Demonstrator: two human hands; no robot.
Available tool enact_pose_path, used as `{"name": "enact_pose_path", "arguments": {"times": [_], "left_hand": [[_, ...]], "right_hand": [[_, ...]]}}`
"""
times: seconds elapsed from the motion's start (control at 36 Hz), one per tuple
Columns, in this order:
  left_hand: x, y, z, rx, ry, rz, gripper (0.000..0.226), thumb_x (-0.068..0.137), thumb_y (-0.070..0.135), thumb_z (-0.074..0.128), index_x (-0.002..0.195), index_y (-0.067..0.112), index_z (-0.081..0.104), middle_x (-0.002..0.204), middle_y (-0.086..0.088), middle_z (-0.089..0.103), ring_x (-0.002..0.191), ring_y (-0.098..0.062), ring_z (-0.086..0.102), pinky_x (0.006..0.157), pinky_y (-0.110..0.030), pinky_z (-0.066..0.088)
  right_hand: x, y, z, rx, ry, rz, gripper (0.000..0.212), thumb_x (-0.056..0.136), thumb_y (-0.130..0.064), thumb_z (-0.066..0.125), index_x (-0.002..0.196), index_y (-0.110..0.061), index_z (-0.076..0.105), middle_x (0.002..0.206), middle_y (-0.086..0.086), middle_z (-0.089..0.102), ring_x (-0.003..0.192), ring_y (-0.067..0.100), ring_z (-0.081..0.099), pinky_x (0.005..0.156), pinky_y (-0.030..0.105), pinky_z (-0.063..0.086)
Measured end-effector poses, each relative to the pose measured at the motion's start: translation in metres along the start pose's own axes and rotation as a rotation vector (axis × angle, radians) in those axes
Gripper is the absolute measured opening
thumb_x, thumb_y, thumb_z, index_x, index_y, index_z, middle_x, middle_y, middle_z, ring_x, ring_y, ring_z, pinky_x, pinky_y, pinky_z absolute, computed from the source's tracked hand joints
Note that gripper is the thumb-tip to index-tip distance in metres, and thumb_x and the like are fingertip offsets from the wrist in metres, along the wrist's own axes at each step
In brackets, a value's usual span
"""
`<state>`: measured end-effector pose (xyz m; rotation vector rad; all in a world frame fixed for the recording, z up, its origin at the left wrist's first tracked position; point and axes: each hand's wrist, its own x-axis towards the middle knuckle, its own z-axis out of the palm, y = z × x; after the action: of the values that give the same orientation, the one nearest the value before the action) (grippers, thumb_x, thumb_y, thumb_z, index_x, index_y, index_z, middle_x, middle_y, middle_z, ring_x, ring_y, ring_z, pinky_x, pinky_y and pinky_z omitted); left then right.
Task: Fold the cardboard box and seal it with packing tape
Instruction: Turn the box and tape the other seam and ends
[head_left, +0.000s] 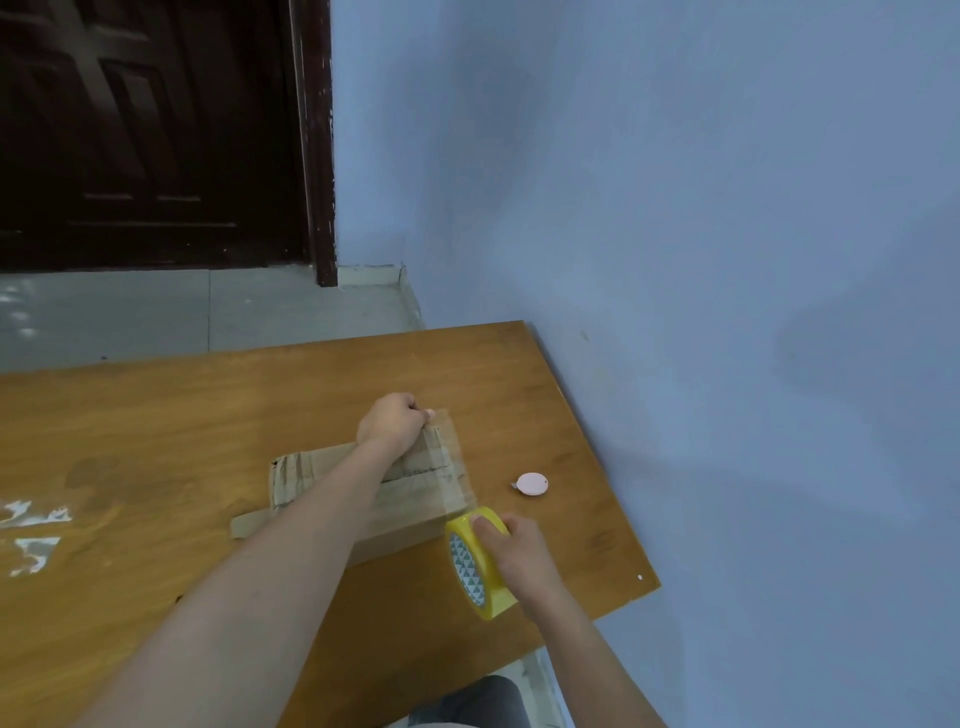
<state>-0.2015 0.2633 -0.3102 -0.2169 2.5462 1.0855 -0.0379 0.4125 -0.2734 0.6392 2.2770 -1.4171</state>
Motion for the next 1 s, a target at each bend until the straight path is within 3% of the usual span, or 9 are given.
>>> {"name": "enact_pose_path", "arguments": {"times": [0.17, 0.25, 0.33, 0.42, 0.53, 0.64, 0.69, 0.86, 1.0], "left_hand": [[0.007, 0.003, 0.0, -0.048, -0.077, -0.05, 0.028, 0.093, 0.032, 0.056, 0.104, 0.007, 0.065, 0.105, -0.008, 0.064, 0.093, -0.027, 0.058, 0.075, -0.033, 0.046], [0.012, 0.004, 0.0, -0.066, -0.11, -0.077, 0.035, 0.092, 0.028, 0.058, 0.116, 0.003, 0.063, 0.116, -0.012, 0.062, 0.102, -0.029, 0.057, 0.084, -0.034, 0.045], [0.017, 0.006, 0.0, -0.046, -0.148, -0.107, 0.024, 0.091, 0.025, 0.06, 0.101, 0.003, 0.062, 0.108, -0.012, 0.061, 0.089, -0.026, 0.053, 0.077, -0.031, 0.042], [0.021, 0.009, -0.003, -0.013, -0.143, -0.146, 0.02, 0.086, 0.021, 0.064, 0.09, 0.007, 0.051, 0.093, -0.01, 0.053, 0.082, -0.025, 0.049, 0.068, -0.031, 0.039], [0.023, 0.014, -0.008, 0.067, -0.186, -0.203, 0.028, 0.082, 0.022, 0.069, 0.072, 0.006, 0.048, 0.077, -0.006, 0.051, 0.071, -0.022, 0.051, 0.063, -0.03, 0.04], [0.024, 0.018, -0.011, 0.135, -0.236, -0.231, 0.025, 0.082, 0.021, 0.067, 0.068, 0.008, 0.051, 0.069, -0.006, 0.052, 0.06, -0.019, 0.05, 0.053, -0.029, 0.039], [0.023, 0.02, -0.013, 0.164, -0.279, -0.232, 0.02, 0.085, 0.02, 0.063, 0.076, 0.005, 0.054, 0.071, -0.007, 0.052, 0.064, -0.021, 0.051, 0.06, -0.03, 0.041], [0.019, 0.02, -0.015, 0.167, -0.478, -0.27, 0.019, 0.096, 0.026, 0.046, 0.104, 0.008, 0.048, 0.104, -0.011, 0.05, 0.085, -0.026, 0.051, 0.076, -0.036, 0.042], [0.018, 0.017, -0.01, 0.198, -0.465, -0.213, 0.032, 0.096, 0.018, 0.04, 0.069, 0.009, 0.056, 0.085, -0.012, 0.059, 0.078, -0.026, 0.057, 0.073, -0.034, 0.044]], "right_hand": [[0.006, -0.002, 0.002, -0.015, -0.009, 0.019, 0.017, 0.092, -0.04, 0.053, 0.081, -0.027, 0.058, 0.087, 0.0, 0.069, 0.085, 0.02, 0.068, 0.075, 0.035, 0.055], [0.008, -0.002, 0.001, -0.002, -0.025, 0.034, 0.019, 0.093, -0.038, 0.053, 0.091, -0.021, 0.061, 0.086, -0.002, 0.068, 0.081, 0.015, 0.067, 0.071, 0.031, 0.054], [0.008, -0.003, 0.001, 0.018, -0.044, 0.059, 0.027, 0.093, -0.038, 0.052, 0.104, -0.014, 0.061, 0.091, 0.0, 0.069, 0.081, 0.014, 0.067, 0.064, 0.027, 0.054], [0.009, -0.004, 0.001, -0.017, -0.035, 0.077, 0.047, 0.092, -0.039, 0.052, 0.125, -0.005, 0.055, 0.116, 0.015, 0.065, 0.105, 0.029, 0.063, 0.089, 0.042, 0.052], [0.009, -0.007, 0.002, -0.009, -0.037, 0.103, 0.056, 0.092, -0.042, 0.053, 0.134, -0.006, 0.047, 0.13, 0.012, 0.057, 0.117, 0.026, 0.056, 0.1, 0.04, 0.046], [0.011, -0.008, 0.001, 0.007, -0.044, 0.12, 0.056, 0.092, -0.043, 0.053, 0.135, -0.007, 0.047, 0.13, 0.013, 0.057, 0.117, 0.028, 0.056, 0.099, 0.041, 0.047], [0.012, -0.008, 0.001, 0.005, -0.044, 0.126, 0.056, 0.092, -0.043, 0.053, 0.134, -0.007, 0.047, 0.129, 0.013, 0.057, 0.116, 0.028, 0.057, 0.098, 0.041, 0.048], [0.013, -0.005, 0.002, 0.024, -0.047, 0.096, 0.04, 0.093, -0.038, 0.052, 0.121, -0.01, 0.057, 0.106, 0.005, 0.064, 0.099, 0.021, 0.062, 0.089, 0.036, 0.051], [0.014, -0.002, 0.004, 0.056, -0.054, 0.098, 0.042, 0.093, -0.039, 0.052, 0.124, -0.01, 0.055, 0.105, 0.003, 0.063, 0.099, 0.021, 0.062, 0.088, 0.035, 0.051]]}}
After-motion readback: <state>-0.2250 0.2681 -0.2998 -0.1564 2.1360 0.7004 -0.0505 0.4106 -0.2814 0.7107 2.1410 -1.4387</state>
